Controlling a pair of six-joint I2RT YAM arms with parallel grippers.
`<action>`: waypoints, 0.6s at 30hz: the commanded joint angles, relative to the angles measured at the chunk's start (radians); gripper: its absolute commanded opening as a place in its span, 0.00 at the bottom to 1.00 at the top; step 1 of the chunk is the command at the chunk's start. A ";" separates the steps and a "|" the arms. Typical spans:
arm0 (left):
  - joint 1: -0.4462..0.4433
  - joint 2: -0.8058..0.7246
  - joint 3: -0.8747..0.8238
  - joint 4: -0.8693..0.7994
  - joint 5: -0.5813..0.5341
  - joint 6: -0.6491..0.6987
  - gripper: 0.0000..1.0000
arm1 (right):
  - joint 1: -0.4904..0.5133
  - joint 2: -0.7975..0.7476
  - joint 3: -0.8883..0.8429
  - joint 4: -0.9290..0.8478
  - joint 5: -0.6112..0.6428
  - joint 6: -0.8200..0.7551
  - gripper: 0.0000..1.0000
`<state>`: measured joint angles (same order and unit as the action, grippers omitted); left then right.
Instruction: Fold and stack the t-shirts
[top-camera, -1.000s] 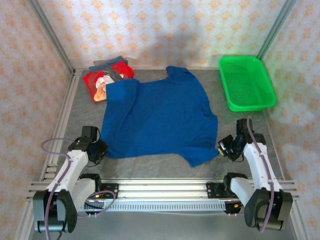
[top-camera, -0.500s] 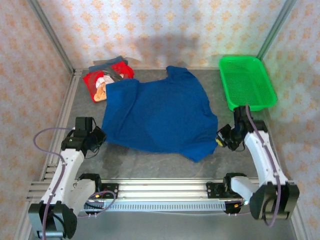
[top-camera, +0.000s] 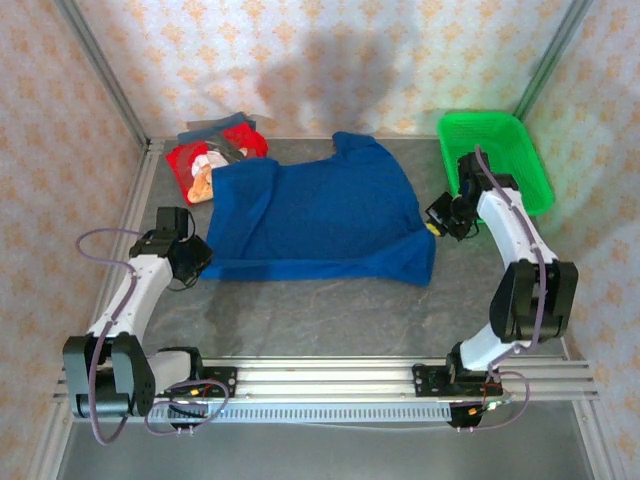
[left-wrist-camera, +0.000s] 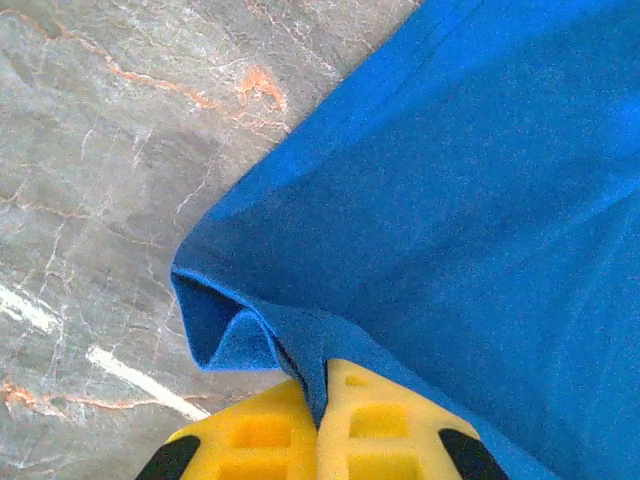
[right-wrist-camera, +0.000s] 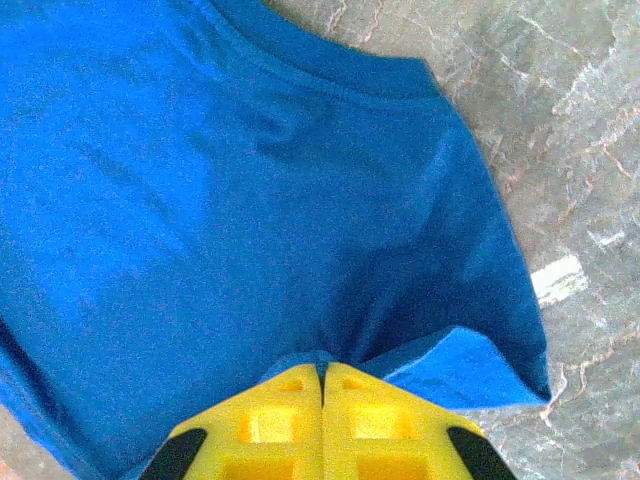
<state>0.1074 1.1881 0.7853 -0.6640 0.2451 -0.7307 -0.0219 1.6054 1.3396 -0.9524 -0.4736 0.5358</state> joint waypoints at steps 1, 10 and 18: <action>0.020 0.024 0.037 0.020 -0.050 0.038 0.00 | 0.005 0.059 0.082 0.011 0.032 -0.049 0.00; 0.043 0.146 0.078 0.057 -0.062 0.074 0.00 | 0.026 0.236 0.278 -0.023 0.062 -0.094 0.00; 0.044 0.236 0.136 0.080 -0.065 0.097 0.00 | 0.058 0.370 0.438 -0.072 0.114 -0.127 0.00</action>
<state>0.1402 1.4025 0.8848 -0.6102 0.2199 -0.6624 0.0307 1.9408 1.7203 -0.9779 -0.4198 0.4397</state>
